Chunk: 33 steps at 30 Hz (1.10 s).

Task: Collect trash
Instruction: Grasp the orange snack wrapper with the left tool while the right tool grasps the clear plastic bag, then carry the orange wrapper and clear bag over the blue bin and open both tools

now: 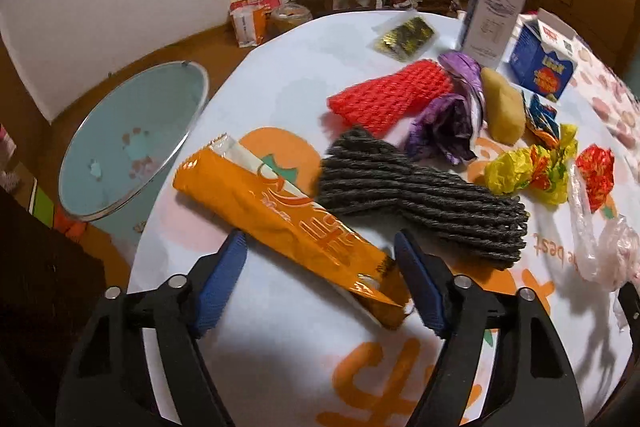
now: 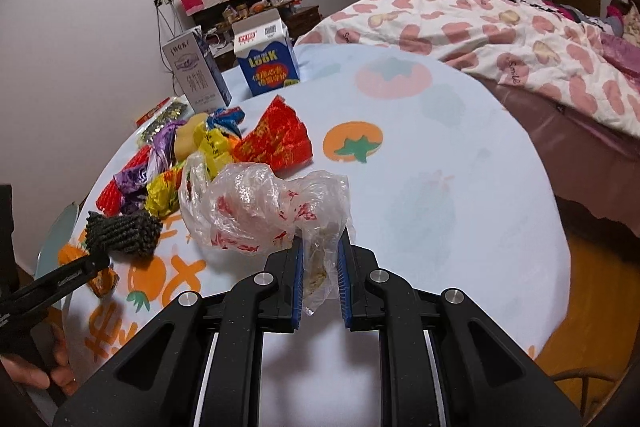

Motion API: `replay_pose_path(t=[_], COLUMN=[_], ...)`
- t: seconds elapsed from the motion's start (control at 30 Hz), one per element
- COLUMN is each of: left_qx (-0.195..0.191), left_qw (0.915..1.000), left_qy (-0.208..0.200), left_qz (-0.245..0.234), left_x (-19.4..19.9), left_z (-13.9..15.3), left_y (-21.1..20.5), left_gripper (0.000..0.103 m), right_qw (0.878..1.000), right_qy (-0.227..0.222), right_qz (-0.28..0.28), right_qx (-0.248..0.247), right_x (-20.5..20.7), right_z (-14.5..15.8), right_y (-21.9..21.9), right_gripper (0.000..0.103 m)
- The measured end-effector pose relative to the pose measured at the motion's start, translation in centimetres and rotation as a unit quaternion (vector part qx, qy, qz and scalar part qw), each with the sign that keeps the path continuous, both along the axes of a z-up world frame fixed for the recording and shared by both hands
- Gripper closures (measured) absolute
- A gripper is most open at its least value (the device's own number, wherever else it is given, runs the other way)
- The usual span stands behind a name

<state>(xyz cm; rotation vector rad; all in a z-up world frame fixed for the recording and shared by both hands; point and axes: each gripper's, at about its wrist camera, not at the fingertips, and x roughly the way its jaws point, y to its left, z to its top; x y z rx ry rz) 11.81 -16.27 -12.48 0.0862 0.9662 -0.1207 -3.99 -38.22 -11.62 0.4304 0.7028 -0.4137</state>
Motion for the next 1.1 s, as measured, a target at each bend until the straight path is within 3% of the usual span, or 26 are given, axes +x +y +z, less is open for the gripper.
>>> replay_pose_path(t=[0.03, 0.1, 0.2, 0.4, 0.53, 0.57, 0.6, 1.1], left_qx=[0.000, 0.014, 0.026, 0.029, 0.026, 0.025, 0.024, -0.013], left_qw=[1.0000, 0.9998, 0.9992, 0.9980, 0.9978, 0.9976, 0.9975, 0.9960], left_qy=[-0.002, -0.011, -0.025, -0.040, -0.044, -0.047, -0.049, -0.060], left_qz=[-0.003, -0.004, -0.017, -0.040, -0.043, -0.044, -0.046, -0.065], left_x=[0.0, -0.2, -0.4, -1.6, -2.4, -2.6, -2.8, -4.5], left_z=[0.0, -0.1, 0.0, 0.9, 1.5, 1.7, 1.8, 3.2], left_y=[-0.2, -0.2, 0.2, 2.3, 4.0, 4.5, 4.7, 7.8], left_gripper=[0.036, 0.052, 0.064, 0.074, 0.075, 0.079, 0.093, 0.094], right_qw=[1.000, 1.000, 1.000, 1.000, 1.000, 0.999, 0.999, 0.998], right_qy=[0.000, 0.002, 0.001, -0.011, -0.025, -0.028, -0.030, -0.050], right_qz=[0.001, 0.001, -0.001, -0.005, -0.002, 0.001, 0.002, 0.011], right_qx=[0.001, 0.003, 0.003, -0.009, -0.016, -0.019, -0.022, -0.041], right_x=[-0.1, -0.1, -0.3, -1.2, -1.7, -1.8, -1.7, -1.9], right_z=[-0.1, -0.1, -0.1, 1.1, 2.1, 2.4, 2.7, 5.0], right_y=[0.0, 0.0, 0.0, 1.0, 2.1, 2.5, 2.8, 5.8], right_gripper=[0.088, 0.088, 0.088, 0.088, 0.088, 0.088, 0.088, 0.088])
